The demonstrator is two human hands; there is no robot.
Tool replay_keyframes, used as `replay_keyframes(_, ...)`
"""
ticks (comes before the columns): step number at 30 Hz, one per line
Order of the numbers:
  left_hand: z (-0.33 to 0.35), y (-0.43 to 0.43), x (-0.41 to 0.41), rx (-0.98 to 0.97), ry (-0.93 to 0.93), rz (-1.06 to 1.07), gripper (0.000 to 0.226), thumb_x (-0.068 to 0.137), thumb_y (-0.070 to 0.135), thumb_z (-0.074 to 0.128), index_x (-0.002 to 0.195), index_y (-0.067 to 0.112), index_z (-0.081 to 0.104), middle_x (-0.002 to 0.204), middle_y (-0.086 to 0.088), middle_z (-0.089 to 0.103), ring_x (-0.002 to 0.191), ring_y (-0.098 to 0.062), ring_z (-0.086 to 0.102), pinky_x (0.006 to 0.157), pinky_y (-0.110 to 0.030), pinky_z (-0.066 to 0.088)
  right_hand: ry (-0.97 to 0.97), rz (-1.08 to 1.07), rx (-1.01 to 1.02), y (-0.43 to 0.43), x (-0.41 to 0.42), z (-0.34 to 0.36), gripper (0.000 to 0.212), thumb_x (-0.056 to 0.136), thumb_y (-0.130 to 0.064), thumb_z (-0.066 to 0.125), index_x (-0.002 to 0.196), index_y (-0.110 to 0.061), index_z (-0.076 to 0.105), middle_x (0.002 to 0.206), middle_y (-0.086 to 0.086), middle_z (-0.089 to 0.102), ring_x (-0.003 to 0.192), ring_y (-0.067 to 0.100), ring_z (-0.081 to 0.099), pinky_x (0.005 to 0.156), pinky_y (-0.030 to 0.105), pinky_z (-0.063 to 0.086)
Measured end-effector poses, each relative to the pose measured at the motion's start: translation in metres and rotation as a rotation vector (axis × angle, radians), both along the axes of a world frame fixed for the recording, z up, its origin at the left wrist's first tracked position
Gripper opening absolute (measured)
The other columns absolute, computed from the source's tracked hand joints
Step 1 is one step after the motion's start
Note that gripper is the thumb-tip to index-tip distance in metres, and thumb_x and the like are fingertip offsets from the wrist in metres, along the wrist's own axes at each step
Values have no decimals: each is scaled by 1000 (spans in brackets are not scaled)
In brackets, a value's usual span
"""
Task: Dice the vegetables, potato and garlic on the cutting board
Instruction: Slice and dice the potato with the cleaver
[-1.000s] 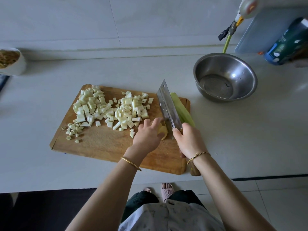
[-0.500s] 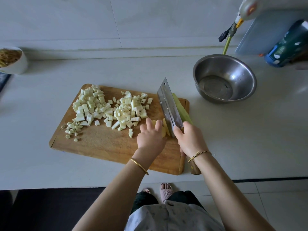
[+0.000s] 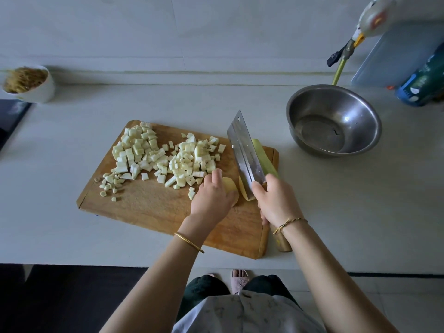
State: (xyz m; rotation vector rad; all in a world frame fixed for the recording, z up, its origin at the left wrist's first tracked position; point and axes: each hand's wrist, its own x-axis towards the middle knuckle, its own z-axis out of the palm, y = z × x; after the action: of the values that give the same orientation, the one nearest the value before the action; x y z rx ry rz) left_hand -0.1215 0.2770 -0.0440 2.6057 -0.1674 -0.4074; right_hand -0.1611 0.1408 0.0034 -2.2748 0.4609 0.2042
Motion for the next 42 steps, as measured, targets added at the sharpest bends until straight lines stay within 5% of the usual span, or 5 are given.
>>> replay_keyframes(8, 3, 43, 5, 8, -312, 174, 23, 91, 13, 55, 113, 12, 61, 115, -6, 53, 105, -26, 47, 72, -35, 46, -31, -174, 342, 20, 22, 15, 23, 97, -20, 45, 80, -5, 42, 56, 9, 50, 26, 14, 44, 35, 27, 44)
replay_keyframes(13, -20, 82, 10, 53, -488, -172, 26, 71, 16, 81, 96, 18, 72, 100, -8, 58, 91, -33, 54, 75, -44, 49, -8, -340, 564, 63, 33, 8, 9, 95, -9, 42, 87, -5, 44, 61, 9, 45, 28, 10, 42, 37, 26, 43)
replay_keyframes(26, -50, 122, 55, 111, -827, -590, 29, 68, 12, 79, 95, 20, 71, 98, -6, 62, 92, -24, 44, 75, -35, 39, 55, -476, 221, 132, 41, -13, 12, 100, -17, 38, 94, -7, 40, 81, 12, 53, 46, 20, 53, 33, 24, 42)
replay_keyframes(33, -56, 131, 73, 76, -1002, -705, 19, 84, 9, 54, 91, 19, 69, 99, -8, 64, 93, -26, 47, 77, -37, 38, 69, -385, 17, 157, 44, -21, 10, 98, -22, 42, 95, -12, 41, 82, 8, 53, 76, 37, 64, 67, 53, 56)
replay_keyframes(42, -58, 138, 76, 60, -1012, -711, 18, 85, 4, 54, 88, 17, 66, 100, -9, 63, 92, -27, 50, 79, -39, 38, 109, -297, -31, 154, 48, -16, 11, 97, -19, 42, 97, -9, 45, 74, 10, 55, 64, 32, 57, 64, 47, 55)
